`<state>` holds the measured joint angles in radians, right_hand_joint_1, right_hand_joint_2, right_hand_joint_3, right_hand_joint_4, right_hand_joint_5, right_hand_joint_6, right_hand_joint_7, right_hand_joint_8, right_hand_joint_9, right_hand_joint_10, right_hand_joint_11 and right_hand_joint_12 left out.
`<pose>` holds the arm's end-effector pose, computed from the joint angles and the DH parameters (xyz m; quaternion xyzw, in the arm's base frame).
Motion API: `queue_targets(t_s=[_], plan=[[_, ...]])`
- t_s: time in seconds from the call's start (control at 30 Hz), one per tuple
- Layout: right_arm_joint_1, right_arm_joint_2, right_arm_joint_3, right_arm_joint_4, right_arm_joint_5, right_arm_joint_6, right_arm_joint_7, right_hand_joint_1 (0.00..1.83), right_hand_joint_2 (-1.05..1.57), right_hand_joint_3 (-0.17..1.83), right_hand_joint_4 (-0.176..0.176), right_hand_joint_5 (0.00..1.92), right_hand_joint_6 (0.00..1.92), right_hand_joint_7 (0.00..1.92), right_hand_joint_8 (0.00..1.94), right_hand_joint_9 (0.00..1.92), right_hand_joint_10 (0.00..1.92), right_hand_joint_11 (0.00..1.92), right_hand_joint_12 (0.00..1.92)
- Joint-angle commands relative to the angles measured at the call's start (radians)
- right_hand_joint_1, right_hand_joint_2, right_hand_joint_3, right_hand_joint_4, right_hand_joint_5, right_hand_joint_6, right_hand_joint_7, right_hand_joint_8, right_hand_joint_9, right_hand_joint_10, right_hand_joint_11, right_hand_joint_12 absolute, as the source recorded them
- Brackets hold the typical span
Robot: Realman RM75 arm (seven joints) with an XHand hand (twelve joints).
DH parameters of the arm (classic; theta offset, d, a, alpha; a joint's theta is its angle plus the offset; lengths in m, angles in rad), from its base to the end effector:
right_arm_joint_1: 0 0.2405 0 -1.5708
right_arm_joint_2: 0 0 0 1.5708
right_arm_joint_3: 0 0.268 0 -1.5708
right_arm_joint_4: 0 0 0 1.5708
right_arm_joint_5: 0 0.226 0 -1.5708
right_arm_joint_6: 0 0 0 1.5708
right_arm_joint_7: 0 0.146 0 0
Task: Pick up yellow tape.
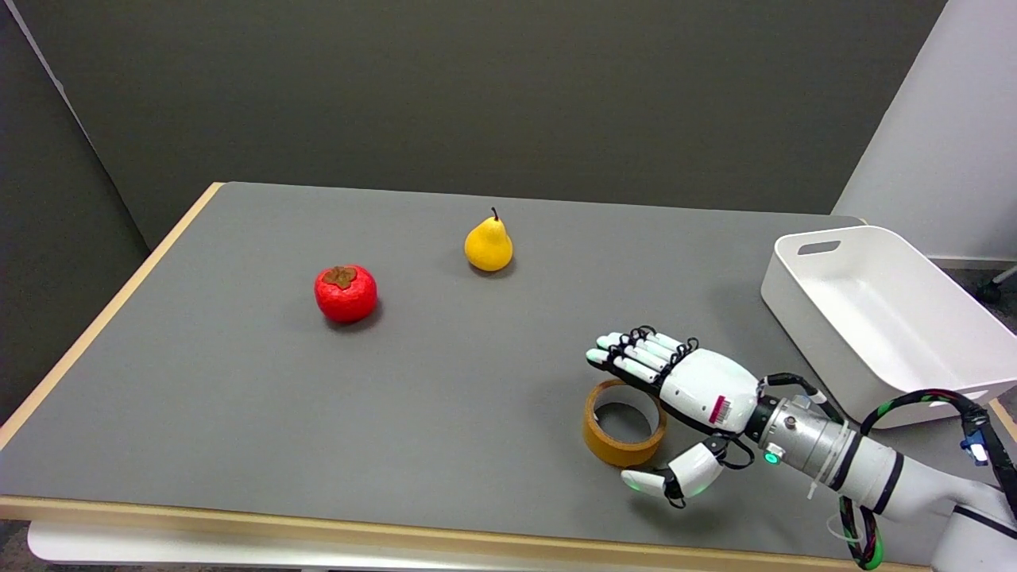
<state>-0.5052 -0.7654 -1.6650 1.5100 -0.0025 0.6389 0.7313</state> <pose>-0.3108 -0.2238 0.3633 0.8480 -0.0755 -0.0258 0.5239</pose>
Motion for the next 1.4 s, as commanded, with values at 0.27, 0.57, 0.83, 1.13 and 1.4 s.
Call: queue_targets(t_s=[0.27, 0.57, 0.83, 1.13, 1.4], plan=[[0.026, -0.055, -0.038, -0.07, -0.004, 0.073, -0.044, 0.39, 0.48, 0.9, -0.025, 0.06, 0.09, 0.08, 0.16, 0.04, 0.52, 0.03, 1.04], [0.05, -0.06, -0.04, -0.079, -0.004, 0.095, -0.054, 0.72, 0.64, 0.88, -0.06, 0.17, 0.37, 0.42, 0.46, 0.42, 1.03, 0.45, 1.61], [0.061, -0.057, -0.044, -0.079, -0.004, 0.097, -0.054, 0.97, 0.74, 0.89, -0.053, 0.39, 0.92, 0.67, 0.9, 0.66, 1.27, 0.62, 1.71], [0.067, -0.06, 0.012, -0.073, 0.008, 0.133, -0.054, 1.18, 1.2, 0.15, -0.152, 0.54, 1.54, 0.85, 1.37, 0.83, 1.3, 0.82, 1.8], [0.09, -0.052, 0.084, -0.036, 0.008, 0.092, -0.054, 1.2, 1.15, 0.24, -0.176, 0.56, 1.48, 0.87, 1.39, 0.86, 1.35, 0.88, 1.92]])
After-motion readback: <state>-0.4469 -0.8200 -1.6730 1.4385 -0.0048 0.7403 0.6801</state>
